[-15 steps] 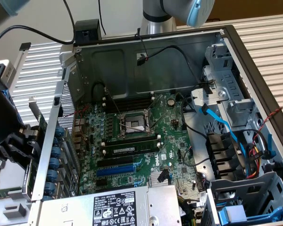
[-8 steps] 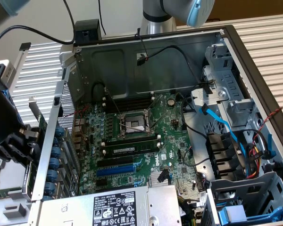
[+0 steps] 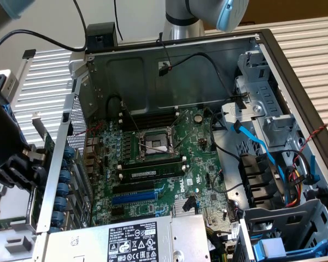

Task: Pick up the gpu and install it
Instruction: 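Pick up the gpu and move the gpu toward the slot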

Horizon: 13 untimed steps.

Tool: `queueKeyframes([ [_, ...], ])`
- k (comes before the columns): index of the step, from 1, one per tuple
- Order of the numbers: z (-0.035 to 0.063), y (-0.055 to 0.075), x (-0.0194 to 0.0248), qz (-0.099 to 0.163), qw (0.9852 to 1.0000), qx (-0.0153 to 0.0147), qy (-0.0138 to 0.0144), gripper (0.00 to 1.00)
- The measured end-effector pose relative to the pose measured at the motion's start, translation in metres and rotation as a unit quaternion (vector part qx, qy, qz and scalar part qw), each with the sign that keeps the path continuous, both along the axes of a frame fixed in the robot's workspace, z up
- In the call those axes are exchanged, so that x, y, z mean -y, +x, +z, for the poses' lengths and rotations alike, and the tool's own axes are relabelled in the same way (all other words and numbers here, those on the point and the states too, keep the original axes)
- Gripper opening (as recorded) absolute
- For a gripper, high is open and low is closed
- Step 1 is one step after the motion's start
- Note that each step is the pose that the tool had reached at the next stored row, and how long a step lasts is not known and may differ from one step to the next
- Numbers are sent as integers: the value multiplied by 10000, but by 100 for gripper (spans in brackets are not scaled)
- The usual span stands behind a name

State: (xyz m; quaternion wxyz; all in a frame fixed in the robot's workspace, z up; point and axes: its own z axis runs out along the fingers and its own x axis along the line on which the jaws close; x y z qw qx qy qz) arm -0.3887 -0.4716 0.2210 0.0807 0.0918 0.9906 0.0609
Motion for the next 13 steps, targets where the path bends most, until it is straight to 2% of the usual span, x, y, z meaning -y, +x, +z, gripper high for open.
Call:
queueKeyframes([
  [3, 0, 0, -1, -1, 10000, 1, 11, 30],
  [5, 34, -1, 1, -1, 10000, 1, 30, 30],
  [13, 307, 0, 13, 0, 10000, 0, 60, 30],
])
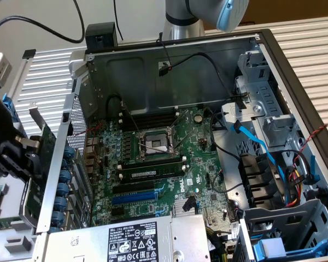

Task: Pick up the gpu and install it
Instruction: 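Pick up the gpu and move the gpu toward the slot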

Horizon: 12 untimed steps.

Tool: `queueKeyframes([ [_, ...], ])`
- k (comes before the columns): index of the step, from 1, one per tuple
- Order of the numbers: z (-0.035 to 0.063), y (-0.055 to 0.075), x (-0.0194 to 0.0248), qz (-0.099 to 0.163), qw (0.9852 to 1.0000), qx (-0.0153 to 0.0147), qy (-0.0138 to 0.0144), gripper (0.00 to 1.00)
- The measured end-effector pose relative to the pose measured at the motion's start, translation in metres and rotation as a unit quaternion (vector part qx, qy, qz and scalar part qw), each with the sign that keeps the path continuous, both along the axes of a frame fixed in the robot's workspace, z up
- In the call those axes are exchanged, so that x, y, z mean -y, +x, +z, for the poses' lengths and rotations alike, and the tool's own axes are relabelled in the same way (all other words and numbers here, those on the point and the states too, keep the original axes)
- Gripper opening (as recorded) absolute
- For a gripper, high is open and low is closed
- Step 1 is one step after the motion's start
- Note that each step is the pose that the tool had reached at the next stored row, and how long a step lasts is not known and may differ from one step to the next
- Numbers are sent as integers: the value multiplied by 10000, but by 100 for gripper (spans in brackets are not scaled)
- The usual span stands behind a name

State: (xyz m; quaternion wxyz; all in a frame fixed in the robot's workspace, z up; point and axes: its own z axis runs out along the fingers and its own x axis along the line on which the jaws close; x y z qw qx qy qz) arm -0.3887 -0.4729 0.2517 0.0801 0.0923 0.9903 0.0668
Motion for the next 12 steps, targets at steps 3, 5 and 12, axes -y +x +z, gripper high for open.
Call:
queueKeyframes([
  [3, 70, 1, 10, 1, 10000, 0, 28, 30],
  [5, 130, 0, 17, 0, 10000, 0, 39, 30],
  [12, 230, 0, 36, 0, 10000, 0, 85, 30],
])
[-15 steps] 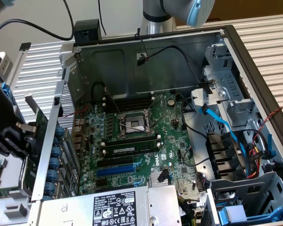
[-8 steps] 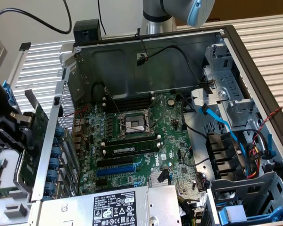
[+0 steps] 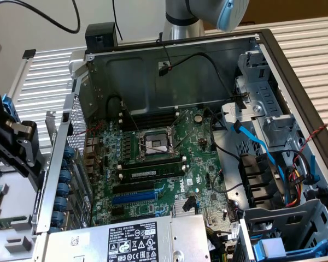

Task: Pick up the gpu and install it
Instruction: 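Pick up the gpu and move the gpu toward the slot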

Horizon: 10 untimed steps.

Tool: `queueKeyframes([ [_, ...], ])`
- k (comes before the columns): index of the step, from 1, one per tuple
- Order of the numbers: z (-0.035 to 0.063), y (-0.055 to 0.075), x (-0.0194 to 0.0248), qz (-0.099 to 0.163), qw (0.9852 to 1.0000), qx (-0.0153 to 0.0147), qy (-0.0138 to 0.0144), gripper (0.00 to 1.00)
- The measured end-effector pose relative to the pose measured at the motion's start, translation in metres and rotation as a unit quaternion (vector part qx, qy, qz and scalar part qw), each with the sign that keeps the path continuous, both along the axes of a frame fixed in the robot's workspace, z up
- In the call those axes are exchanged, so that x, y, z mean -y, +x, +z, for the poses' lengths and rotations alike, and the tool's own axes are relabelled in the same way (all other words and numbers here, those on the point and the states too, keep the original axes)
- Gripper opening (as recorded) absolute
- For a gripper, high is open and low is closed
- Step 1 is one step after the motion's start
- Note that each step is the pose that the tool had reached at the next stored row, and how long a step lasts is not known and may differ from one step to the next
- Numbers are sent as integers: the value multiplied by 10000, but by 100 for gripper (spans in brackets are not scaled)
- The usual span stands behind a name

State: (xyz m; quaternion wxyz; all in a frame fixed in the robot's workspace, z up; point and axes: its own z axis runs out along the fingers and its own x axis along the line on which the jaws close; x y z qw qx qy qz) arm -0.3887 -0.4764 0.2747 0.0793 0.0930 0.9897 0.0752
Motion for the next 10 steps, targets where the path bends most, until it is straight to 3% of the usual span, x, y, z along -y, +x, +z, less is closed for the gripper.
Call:
queueKeyframes([
  [2, 0, 0, 11, 0, 10000, 0, 23, 30],
  [3, 0, 0, 18, 0, 10000, 0, 48, 30],
  [7, -1, -1, 89, 0, 9998, 0, 222, 30],
  [8, -1, 0, 103, 0, 9997, 0, 246, 30],
  [10, 8, 0, 112, -1, 9997, -14, 249, 30],
])
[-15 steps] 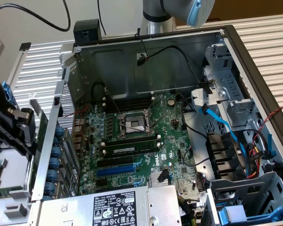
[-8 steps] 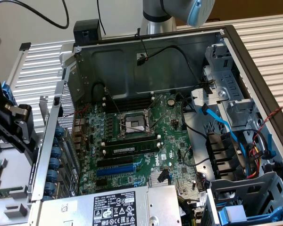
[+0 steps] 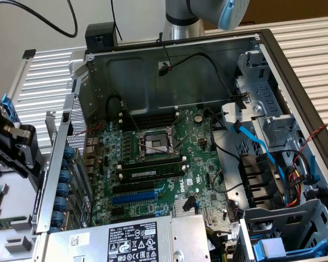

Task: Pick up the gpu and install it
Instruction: 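Pick up the gpu and move the gpu toward the slot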

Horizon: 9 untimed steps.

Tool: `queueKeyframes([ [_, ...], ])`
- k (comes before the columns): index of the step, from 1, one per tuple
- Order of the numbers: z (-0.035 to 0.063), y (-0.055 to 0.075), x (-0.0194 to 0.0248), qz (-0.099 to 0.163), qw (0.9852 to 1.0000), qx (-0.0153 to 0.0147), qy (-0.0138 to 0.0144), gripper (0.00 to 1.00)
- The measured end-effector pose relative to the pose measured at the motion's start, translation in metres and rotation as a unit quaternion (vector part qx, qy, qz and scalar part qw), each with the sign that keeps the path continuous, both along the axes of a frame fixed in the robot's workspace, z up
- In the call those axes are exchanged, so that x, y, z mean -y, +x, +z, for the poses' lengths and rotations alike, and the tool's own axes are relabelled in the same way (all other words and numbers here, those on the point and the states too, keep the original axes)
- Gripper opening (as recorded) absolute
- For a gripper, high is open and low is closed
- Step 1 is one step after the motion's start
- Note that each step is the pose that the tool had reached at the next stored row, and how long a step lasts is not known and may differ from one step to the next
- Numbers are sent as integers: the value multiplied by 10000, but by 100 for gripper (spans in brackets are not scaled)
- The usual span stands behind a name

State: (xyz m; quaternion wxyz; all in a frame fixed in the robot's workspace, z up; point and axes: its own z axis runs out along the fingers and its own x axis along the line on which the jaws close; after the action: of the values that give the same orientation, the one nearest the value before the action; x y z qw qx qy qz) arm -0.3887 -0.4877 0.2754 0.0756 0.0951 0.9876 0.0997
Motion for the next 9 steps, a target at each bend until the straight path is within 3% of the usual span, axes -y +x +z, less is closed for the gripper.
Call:
queueKeyframes([
  [4, 22, 37, 15, 1, 9999, -109, 0, 30],
  [9, 31, 128, 41, 1, 9999, -146, 0, 30],
])
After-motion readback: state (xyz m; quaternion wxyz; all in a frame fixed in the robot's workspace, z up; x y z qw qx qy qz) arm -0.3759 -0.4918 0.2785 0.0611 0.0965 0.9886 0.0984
